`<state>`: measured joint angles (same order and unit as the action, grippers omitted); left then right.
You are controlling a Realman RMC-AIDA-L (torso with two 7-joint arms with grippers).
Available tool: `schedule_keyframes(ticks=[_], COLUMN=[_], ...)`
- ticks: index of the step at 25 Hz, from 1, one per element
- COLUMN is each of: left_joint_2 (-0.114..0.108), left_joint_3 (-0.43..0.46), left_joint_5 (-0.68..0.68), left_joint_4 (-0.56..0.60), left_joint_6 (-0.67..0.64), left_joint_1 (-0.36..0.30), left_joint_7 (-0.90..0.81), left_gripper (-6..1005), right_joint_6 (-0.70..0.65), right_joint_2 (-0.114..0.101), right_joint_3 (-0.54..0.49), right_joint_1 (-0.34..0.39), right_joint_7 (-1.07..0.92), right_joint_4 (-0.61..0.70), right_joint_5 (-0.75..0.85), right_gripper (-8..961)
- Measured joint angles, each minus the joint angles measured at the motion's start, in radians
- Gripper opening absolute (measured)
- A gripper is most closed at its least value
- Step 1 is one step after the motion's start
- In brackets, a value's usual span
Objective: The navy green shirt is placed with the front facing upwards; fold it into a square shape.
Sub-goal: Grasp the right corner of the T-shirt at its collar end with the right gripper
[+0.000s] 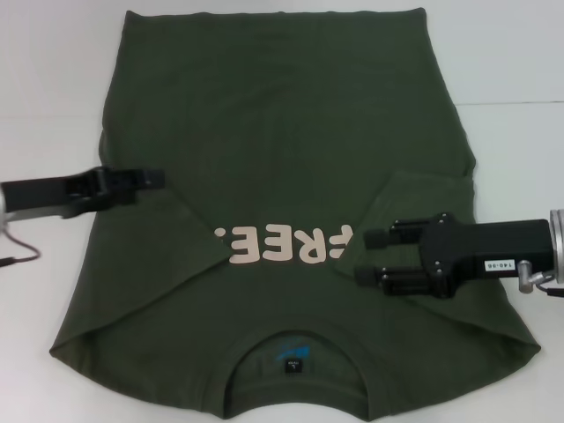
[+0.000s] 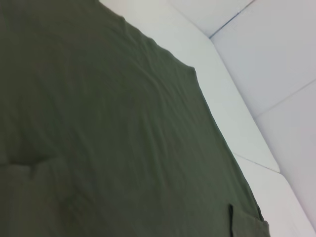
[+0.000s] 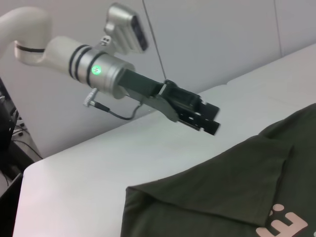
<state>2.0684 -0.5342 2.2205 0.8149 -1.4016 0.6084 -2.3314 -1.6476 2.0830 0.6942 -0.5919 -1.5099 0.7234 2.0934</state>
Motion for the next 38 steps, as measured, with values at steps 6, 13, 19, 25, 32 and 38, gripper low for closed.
schedule_keyframes(ticks=[6,13,19,25,32,38], left_joint_2=[-0.035,-0.044,-0.045,-0.047,-0.047,-0.046], left_joint_3=[0.080,0.101,0.097,0.096,0.098,0.098], left_joint_5=[0.094,0.139,0.140,0.140,0.138,0.132], left_joint_4=[0.075,0.123,0.126,0.124,0.117,0.115], left_joint_6=[-0.120,-0.221,-0.232,-0.239,-0.217,-0.195], left_joint_1=[-0.013,-0.019,-0.015,-0.009,-0.009,-0.006], left_joint_7=[-0.009,0.005,0.045,0.049,0.061,0.077], left_gripper=[765,937,952,951,951,950], right_joint_6=[-0.003,-0.008,-0.038,-0.056,-0.079,-0.052], right_joint_2=[-0.009,-0.021,-0.046,-0.073,-0.111,-0.135], right_joint_3=[-0.013,-0.017,-0.012,-0.007,-0.015,-0.024], right_joint_1=[-0.020,-0.039,-0.057,-0.076,-0.050,-0.015], right_joint_7=[-0.065,-0.273,-0.578,-0.891,-1.105,-1.240], right_joint_4=[0.005,0.087,0.172,0.173,0.242,0.242], right_joint_5=[-0.002,-0.002,0.000,0.058,0.157,0.220], right_gripper=[678,695,894,916,744,803])
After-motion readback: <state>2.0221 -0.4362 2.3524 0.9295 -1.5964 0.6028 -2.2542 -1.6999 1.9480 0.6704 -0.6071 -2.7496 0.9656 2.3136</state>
